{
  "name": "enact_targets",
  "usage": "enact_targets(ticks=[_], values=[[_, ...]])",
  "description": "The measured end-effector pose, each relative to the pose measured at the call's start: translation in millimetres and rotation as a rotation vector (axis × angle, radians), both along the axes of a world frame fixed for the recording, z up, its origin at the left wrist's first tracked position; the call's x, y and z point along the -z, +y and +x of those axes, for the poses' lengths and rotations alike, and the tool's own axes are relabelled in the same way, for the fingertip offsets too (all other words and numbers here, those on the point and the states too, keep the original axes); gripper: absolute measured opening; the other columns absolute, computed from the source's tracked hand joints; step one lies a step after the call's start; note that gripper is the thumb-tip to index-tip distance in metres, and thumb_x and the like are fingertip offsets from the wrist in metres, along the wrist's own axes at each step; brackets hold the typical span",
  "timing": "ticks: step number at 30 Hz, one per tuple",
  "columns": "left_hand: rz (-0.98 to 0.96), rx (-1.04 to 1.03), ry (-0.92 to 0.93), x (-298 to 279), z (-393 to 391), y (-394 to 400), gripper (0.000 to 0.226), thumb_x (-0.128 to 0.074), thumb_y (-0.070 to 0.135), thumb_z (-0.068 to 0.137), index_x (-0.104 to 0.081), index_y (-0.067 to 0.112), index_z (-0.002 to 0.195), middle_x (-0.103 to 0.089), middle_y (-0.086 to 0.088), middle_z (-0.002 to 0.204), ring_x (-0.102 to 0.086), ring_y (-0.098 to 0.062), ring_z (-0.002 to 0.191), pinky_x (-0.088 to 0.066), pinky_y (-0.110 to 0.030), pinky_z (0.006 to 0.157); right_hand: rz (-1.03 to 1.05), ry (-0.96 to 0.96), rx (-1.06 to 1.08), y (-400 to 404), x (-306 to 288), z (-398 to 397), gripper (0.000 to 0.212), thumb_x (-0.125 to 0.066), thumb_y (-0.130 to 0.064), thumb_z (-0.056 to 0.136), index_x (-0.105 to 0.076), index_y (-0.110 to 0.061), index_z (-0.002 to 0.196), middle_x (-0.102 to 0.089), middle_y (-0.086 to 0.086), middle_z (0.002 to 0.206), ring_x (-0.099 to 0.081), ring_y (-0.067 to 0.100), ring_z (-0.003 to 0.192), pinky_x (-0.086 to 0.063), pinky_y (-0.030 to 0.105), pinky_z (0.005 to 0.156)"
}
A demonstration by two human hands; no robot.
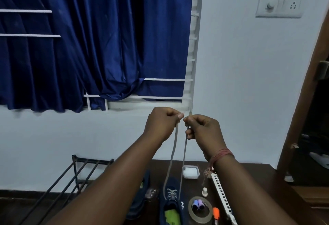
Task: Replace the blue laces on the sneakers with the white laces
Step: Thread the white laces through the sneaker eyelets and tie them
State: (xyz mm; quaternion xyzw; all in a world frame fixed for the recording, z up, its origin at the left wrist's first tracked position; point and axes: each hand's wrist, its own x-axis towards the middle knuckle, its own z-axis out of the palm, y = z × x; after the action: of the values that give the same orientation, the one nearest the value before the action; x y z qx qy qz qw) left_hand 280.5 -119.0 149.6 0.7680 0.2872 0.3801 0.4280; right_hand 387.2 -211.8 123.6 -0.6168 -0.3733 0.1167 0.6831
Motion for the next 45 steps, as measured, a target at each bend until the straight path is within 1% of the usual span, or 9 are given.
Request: enact_targets(ticks=[6, 11, 15, 18, 22, 27, 35, 42, 45], values=[[-0.243, 0.074, -0.029, 65, -15, 5, 0.015, -0.065, 0.022, 0.095, -0.077, 0.023, 0.104, -0.074, 0.002, 0.085, -0.072, -0.013, 0.079, -0.057, -0.027, 0.070, -0.076, 0.104, -0.049, 7, 39, -2, 0.012, -0.063, -0.008, 0.094, -0.071, 0.000, 0.093, -0.067, 0.016, 0.070, -0.057, 0.019, 0.052, -0.055, 0.030, 0.052], [-0.528, 0.089, -0.022, 137, -25, 11, 0.032, -0.080, 0.016, 0.082, -0.068, 0.012, 0.112, -0.076, -0.013, 0.090, -0.074, -0.031, 0.083, -0.060, -0.046, 0.080, -0.211, 0.189, -0.118, 14, 99, -7, 0.003, -0.059, 0.006, 0.090, -0.061, 0.003, 0.090, -0.068, 0.022, 0.069, -0.059, 0.025, 0.051, -0.053, 0.033, 0.052], [-0.698, 0.141, 0.013, 185, -30, 16, 0.034, -0.076, 0.007, 0.084, -0.063, 0.003, 0.115, -0.076, -0.016, 0.090, -0.070, -0.023, 0.072, -0.056, -0.032, 0.067, -0.363, 0.168, -0.275, 14, 147, -15, 0.022, -0.045, 0.013, 0.089, -0.066, 0.006, 0.093, -0.067, 0.018, 0.068, -0.062, 0.024, 0.058, -0.056, 0.033, 0.060], [-0.754, 0.121, 0.080, 210, -30, 23, 0.042, -0.079, 0.010, 0.081, -0.061, 0.012, 0.119, -0.076, -0.015, 0.095, -0.065, -0.024, 0.073, -0.051, -0.029, 0.057, -0.385, 0.204, -0.338, 13, 176, -18, 0.026, -0.043, 0.011, 0.091, -0.068, 0.003, 0.093, -0.068, 0.020, 0.073, -0.066, 0.024, 0.066, -0.058, 0.032, 0.069], [-0.754, 0.170, 0.168, 227, -32, 27, 0.017, -0.074, 0.009, 0.085, -0.074, 0.005, 0.102, -0.073, -0.016, 0.085, -0.063, -0.019, 0.069, -0.048, -0.023, 0.055, -0.374, 0.301, -0.407, 10, 200, -12, 0.014, -0.057, -0.002, 0.096, -0.068, 0.005, 0.100, -0.069, 0.032, 0.089, -0.070, 0.030, 0.079, -0.060, 0.041, 0.082], [-0.584, 0.193, 0.231, 227, -33, 28, 0.014, -0.075, 0.013, 0.086, -0.075, 0.005, 0.097, -0.076, -0.014, 0.086, -0.073, -0.023, 0.078, -0.059, -0.035, 0.076, -0.397, 0.273, -0.372, 18, 202, -5, 0.011, -0.059, -0.001, 0.095, -0.067, 0.007, 0.094, -0.070, 0.028, 0.082, -0.070, 0.031, 0.071, -0.061, 0.036, 0.070], [-0.054, 0.155, 0.520, 213, -30, 24, 0.011, -0.079, 0.033, 0.079, -0.073, 0.024, 0.081, -0.073, 0.008, 0.075, -0.068, -0.004, 0.070, -0.057, -0.029, 0.072, -0.406, 0.180, -0.183, 18, 196, 3, 0.012, -0.054, -0.004, 0.097, -0.064, 0.000, 0.092, -0.066, 0.017, 0.065, -0.064, 0.028, 0.053, -0.056, 0.036, 0.053], [-0.144, 0.202, 0.496, 220, -22, 18, 0.017, -0.083, 0.035, 0.072, -0.074, 0.022, 0.076, -0.074, 0.007, 0.074, -0.071, -0.009, 0.072, -0.060, -0.040, 0.077, -0.473, 0.105, -0.108, 17, 204, 0, 0.005, -0.060, -0.009, 0.092, -0.063, -0.007, 0.090, -0.068, 0.016, 0.060, -0.063, 0.029, 0.046, -0.056, 0.041, 0.052], [-0.122, 0.150, 0.470, 221, -22, 18, 0.015, -0.082, 0.033, 0.072, -0.073, 0.021, 0.075, -0.073, 0.007, 0.071, -0.069, -0.005, 0.066, -0.057, -0.033, 0.069, -0.476, 0.094, -0.088, 15, 206, -1, 0.010, -0.066, -0.010, 0.088, -0.057, -0.011, 0.093, -0.067, 0.017, 0.060, -0.061, 0.030, 0.046, -0.054, 0.037, 0.048]])
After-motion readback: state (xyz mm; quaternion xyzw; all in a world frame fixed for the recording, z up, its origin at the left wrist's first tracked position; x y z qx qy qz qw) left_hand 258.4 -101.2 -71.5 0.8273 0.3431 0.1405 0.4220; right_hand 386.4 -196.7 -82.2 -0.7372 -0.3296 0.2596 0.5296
